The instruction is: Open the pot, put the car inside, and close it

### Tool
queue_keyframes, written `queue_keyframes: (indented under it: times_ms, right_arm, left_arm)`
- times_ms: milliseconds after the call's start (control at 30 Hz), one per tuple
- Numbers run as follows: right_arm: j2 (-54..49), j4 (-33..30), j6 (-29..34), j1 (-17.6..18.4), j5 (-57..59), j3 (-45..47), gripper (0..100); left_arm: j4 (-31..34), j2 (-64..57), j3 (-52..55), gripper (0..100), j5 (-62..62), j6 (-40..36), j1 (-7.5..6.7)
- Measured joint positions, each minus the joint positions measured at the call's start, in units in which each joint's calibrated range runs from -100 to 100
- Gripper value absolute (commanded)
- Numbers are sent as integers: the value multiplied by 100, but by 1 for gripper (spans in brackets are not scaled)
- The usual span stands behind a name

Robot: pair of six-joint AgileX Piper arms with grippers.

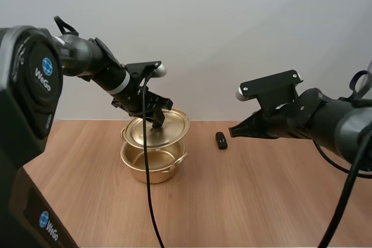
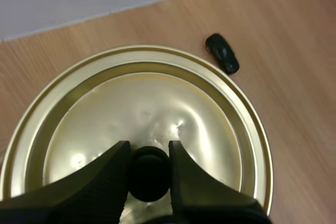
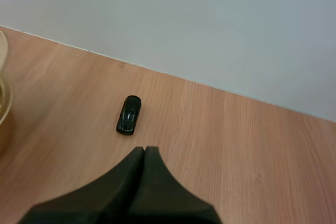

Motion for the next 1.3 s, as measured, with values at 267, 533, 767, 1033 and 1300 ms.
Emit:
queue_keyframes:
  times_ms: [267,533,767,1033,1300]
  right_arm:
    - [1598,338,-215,136,50,-972,76]
    - [3149,486,-162,136,363,-2008,93]
    - [4416,842,-174,139,897,-2654,93]
    - [4909,1201,-377,139,1153,-3239,91]
    - [5508,1347,-531,339,1043,-3580,76]
  left_arm:
    - [-646,-1403,-1119,0,159,-122,21]
    - [-465,-2036,-1586,0,197,-377,21]
    - [-268,-2024,-1586,0,197,-455,21]
    - [-268,-2024,-1586,0,197,-455,21]
    - [-268,-2024,-1586,0,197,-455,21]
